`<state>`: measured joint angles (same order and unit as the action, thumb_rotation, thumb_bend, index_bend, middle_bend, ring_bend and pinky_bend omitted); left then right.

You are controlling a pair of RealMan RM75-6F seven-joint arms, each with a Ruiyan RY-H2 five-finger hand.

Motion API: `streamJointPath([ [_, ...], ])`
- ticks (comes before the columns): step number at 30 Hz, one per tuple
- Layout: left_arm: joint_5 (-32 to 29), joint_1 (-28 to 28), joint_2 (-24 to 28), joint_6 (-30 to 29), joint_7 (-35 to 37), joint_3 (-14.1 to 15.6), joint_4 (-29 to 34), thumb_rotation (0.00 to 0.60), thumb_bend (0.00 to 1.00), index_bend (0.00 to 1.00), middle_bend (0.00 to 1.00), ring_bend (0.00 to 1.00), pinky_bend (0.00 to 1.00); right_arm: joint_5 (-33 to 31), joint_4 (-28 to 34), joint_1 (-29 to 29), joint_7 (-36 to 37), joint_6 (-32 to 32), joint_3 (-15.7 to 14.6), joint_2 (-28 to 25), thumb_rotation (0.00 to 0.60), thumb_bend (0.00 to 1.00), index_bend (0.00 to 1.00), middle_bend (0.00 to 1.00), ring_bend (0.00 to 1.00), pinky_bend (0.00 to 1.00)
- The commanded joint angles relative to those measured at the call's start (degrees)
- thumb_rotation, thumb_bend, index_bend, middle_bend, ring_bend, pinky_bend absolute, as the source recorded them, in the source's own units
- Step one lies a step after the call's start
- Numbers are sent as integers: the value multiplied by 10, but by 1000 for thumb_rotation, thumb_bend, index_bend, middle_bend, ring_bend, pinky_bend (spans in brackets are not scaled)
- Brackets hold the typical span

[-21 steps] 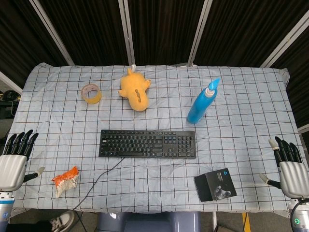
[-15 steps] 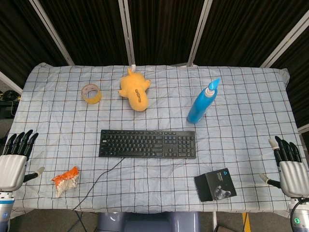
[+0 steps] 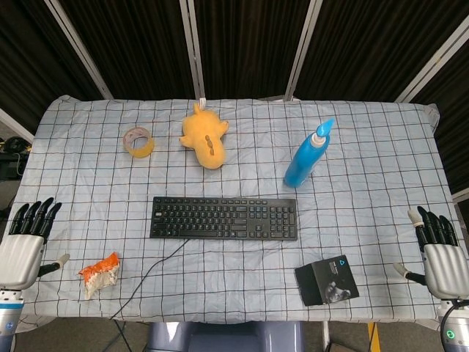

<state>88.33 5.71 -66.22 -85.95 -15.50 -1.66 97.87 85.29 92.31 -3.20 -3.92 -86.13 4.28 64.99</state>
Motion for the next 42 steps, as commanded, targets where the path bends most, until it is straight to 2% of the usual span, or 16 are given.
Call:
streamJointPath([
  [1, -10, 4, 10, 17, -9, 4, 14, 600, 123, 0, 6, 2, 34, 0, 0, 0, 1, 1, -1, 0, 600, 55, 37, 0, 0, 0],
  [2, -14, 6, 15, 24, -13, 4, 23, 600, 187, 0, 47, 39, 93, 0, 0, 0, 2, 1, -1, 0, 600, 55, 37, 0, 0, 0],
  [4, -21, 12, 25, 37, -19, 3, 41, 600, 291, 0, 212, 187, 230, 0, 0, 0, 4, 1, 0, -1, 600, 55, 37, 0, 0, 0],
  [6, -27, 19, 32, 53, -23, 3, 56, 600, 389, 0, 466, 408, 350, -1, 1, 1, 5, -1, 0, -2, 600, 54, 37, 0, 0, 0],
  [8, -33, 29, 42, 75, -32, 4, 78, 600, 487, 0, 622, 541, 415, -1, 2, 2, 5, -2, 0, -3, 600, 54, 37, 0, 0, 0],
  [9, -34, 36, 48, 91, -37, 7, 91, 600, 545, 0, 690, 599, 444, 0, 3, 2, 5, -1, -1, -2, 600, 54, 37, 0, 0, 0],
  [12, -53, 61, 74, 148, -53, 13, 137, 600, 630, 0, 778, 673, 486, 0, 4, 2, 5, -1, -1, -3, 600, 54, 37, 0, 0, 0],
  [15, -103, 97, 104, 224, -77, 14, 185, 600, 670, 0, 815, 704, 505, -1, 4, 2, 5, -2, -1, -3, 600, 55, 37, 0, 0, 0],
  [20, -212, 169, 134, 335, -155, 15, 235, 600, 699, 0, 819, 709, 509, 0, 4, 2, 6, 0, -1, -4, 600, 54, 37, 0, 0, 0],
  [23, -282, 208, 133, 367, -199, 15, 250, 600, 750, 0, 820, 713, 510, -2, 3, 2, 7, 1, -1, -4, 600, 55, 37, 0, 0, 0],
  [26, -342, 244, 118, 380, -240, 17, 251, 600, 786, 0, 820, 713, 511, -2, 4, 2, 8, 1, -1, -4, 600, 54, 37, 0, 0, 0],
  [34, -512, 347, 65, 369, -317, 28, 247, 600, 786, 0, 821, 713, 511, -4, 5, 1, 11, 3, 0, -5, 600, 54, 37, 0, 0, 0],
  [42, -612, 416, 12, 342, -350, 39, 231, 600, 786, 0, 820, 713, 511, -4, 6, 1, 15, 3, 0, -6, 600, 54, 37, 0, 0, 0],
])
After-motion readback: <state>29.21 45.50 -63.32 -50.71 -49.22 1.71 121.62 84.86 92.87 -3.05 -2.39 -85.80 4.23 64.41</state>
